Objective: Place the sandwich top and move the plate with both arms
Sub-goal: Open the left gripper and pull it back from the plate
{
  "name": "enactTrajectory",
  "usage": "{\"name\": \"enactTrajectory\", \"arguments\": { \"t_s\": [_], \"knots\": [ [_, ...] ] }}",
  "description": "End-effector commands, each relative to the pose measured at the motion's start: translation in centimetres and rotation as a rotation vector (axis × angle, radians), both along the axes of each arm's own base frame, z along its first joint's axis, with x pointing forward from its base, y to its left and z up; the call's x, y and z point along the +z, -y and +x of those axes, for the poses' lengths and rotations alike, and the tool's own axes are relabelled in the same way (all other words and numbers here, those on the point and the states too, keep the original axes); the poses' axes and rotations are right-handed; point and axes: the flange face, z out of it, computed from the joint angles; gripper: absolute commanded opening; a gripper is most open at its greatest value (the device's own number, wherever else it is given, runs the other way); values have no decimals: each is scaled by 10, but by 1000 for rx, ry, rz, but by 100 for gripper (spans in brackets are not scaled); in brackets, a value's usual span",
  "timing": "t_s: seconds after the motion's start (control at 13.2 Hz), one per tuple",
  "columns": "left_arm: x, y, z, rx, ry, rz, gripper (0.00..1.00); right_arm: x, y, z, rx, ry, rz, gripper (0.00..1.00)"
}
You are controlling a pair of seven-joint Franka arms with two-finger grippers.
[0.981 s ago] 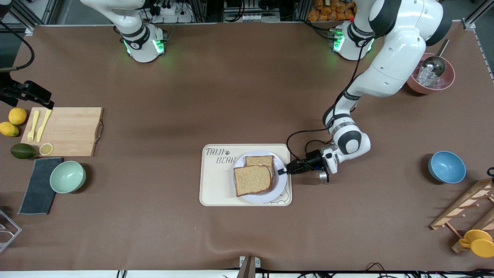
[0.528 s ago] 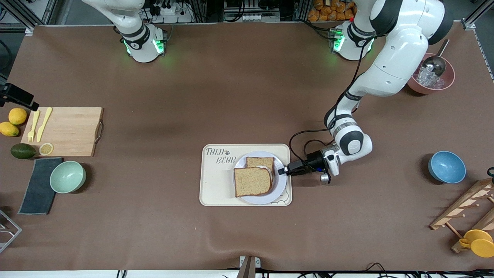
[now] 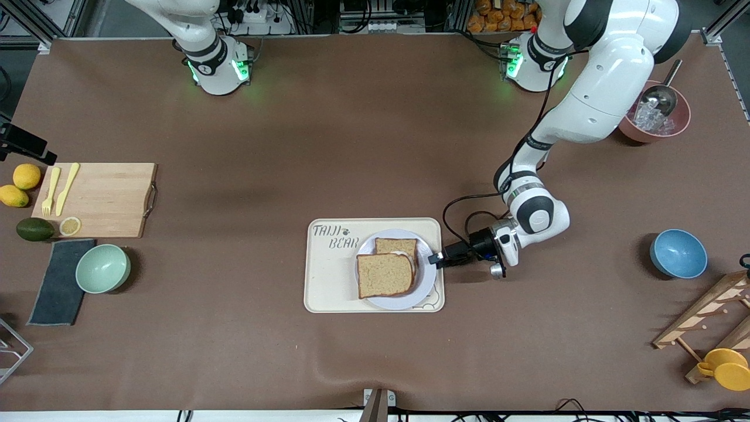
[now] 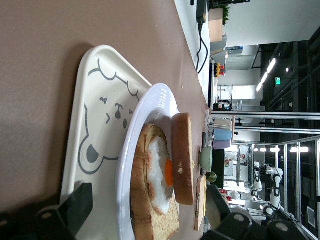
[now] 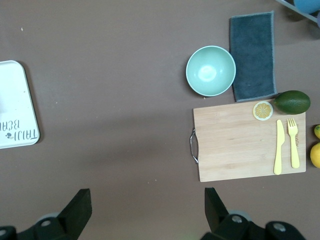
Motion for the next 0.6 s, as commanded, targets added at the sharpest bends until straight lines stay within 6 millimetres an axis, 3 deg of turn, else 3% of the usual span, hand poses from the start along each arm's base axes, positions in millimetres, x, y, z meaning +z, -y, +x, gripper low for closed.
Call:
{"name": "enactTrajectory", "arguments": {
  "t_s": [0.0,0.53],
  "knots": [
    [15,-17,-19,-22,-68,76,100,1,-18,-1,44,-13,17,100],
    [77,-27,-11,-72,-146,127,100,-3,-24,-1,55,-35,19,100]
  ]
}}
